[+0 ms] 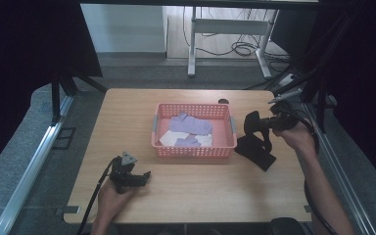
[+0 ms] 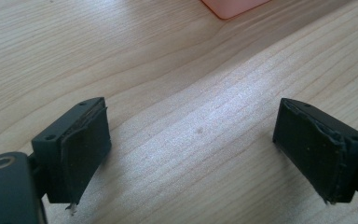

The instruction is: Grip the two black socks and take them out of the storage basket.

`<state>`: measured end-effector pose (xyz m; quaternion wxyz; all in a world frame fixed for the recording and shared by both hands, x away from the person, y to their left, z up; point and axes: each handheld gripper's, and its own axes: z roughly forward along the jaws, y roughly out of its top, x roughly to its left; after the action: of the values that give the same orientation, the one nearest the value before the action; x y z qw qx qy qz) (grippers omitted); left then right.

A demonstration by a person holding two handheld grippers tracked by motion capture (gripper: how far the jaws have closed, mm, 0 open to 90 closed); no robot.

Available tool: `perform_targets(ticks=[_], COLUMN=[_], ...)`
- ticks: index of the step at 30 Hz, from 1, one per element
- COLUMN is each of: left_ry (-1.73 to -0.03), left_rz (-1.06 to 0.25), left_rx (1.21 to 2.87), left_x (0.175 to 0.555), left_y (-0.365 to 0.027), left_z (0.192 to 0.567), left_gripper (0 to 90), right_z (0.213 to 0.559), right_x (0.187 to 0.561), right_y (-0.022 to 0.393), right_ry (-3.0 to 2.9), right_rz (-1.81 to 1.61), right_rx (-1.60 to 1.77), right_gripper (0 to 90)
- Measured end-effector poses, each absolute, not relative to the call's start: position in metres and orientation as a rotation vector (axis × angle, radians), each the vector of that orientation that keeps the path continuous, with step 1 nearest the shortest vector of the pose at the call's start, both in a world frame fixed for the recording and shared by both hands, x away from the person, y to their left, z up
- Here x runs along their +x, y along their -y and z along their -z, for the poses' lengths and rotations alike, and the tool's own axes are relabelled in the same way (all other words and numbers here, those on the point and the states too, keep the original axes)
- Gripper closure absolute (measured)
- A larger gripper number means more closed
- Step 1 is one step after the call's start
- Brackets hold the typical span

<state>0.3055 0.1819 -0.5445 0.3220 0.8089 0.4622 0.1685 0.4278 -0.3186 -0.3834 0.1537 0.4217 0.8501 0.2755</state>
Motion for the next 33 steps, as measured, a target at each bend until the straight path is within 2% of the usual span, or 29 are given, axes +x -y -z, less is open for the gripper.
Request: perform_targets(ticks=[8, 18, 24, 26, 27, 33], left_ry=[-1.216, -1.216, -1.216, -1.216, -1.216, -1.216], left_rz=[-0.442, -0.443, -0.443, -0.443, -0.443, -0.443], left_rx=[2.117, 2.116, 2.116, 2.116, 2.116, 2.116], left_x=[0.305, 0.305, 0.305, 0.305, 0.305, 0.305], left_y=[-0.182, -0.182, -0.182, -0.182, -0.182, -0.182], left_z=[0.545, 0.545, 0.545, 0.545, 0.545, 0.545], left_gripper=[10.6, 10.6, 10.6, 10.6, 10.6, 10.6], right_z=[0.435, 0.472, 0.484, 0.480, 0.480, 0.472], right_x=[0.431, 0.432, 0.432, 0.431, 0.431, 0.430], right_y=[0.316, 0.313, 0.313, 0.313, 0.313, 0.315], right_ry=[-2.481, -2.512, -2.525, -2.518, -2.518, -2.496], right_rz=[-0.731, -0.680, -0.668, -0.681, -0.681, -0.722], right_rx=[1.265, 1.300, 1.298, 1.291, 1.291, 1.286], right_gripper=[85.1, 83.2, 76.6, 69.5, 69.5, 54.9])
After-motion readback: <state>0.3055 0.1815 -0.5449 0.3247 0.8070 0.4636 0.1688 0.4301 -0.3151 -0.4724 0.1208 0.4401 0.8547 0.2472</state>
